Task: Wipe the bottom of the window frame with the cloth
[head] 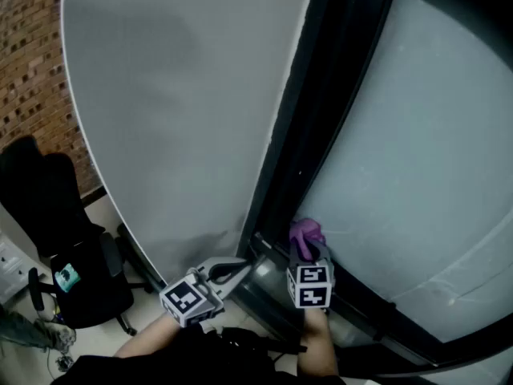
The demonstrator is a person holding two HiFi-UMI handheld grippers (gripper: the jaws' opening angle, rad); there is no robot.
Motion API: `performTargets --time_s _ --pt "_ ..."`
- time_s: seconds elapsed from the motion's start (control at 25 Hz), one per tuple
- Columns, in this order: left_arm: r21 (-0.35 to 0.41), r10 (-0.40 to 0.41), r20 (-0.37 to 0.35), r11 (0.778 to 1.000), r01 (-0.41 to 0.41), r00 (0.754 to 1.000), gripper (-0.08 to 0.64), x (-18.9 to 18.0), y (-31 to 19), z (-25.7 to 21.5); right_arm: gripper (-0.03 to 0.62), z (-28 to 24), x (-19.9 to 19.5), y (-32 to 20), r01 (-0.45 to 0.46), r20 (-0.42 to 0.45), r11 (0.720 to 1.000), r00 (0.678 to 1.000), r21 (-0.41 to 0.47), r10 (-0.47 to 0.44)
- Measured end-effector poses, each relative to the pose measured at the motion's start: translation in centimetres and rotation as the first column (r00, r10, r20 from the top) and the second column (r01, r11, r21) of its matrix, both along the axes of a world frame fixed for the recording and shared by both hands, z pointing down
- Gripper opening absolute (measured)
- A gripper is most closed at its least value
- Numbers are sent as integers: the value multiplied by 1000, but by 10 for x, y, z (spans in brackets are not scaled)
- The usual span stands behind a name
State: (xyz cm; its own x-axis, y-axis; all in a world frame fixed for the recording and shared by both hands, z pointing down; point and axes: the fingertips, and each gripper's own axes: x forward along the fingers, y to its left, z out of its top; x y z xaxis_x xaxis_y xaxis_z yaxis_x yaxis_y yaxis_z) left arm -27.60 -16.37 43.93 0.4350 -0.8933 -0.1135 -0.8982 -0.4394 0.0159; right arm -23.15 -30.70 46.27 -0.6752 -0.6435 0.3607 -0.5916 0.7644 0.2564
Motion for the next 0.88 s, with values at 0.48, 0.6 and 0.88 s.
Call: performTargets --time_s 0.48,0.6,0.88 --pt "-24 17 -43 1000 -18 999 3 -2 -5 12 66 42 -30 6 58 -213 998 975 -38 -64" --pt "-26 36 -44 999 -37 998 3 5 -7 15 66 39 -30 7 60 -212 998 975 -14 -62" --pt "-59 77 -58 995 -81 995 2 20 -11 29 66 41 0 10 11 -222 999 975 51 1"
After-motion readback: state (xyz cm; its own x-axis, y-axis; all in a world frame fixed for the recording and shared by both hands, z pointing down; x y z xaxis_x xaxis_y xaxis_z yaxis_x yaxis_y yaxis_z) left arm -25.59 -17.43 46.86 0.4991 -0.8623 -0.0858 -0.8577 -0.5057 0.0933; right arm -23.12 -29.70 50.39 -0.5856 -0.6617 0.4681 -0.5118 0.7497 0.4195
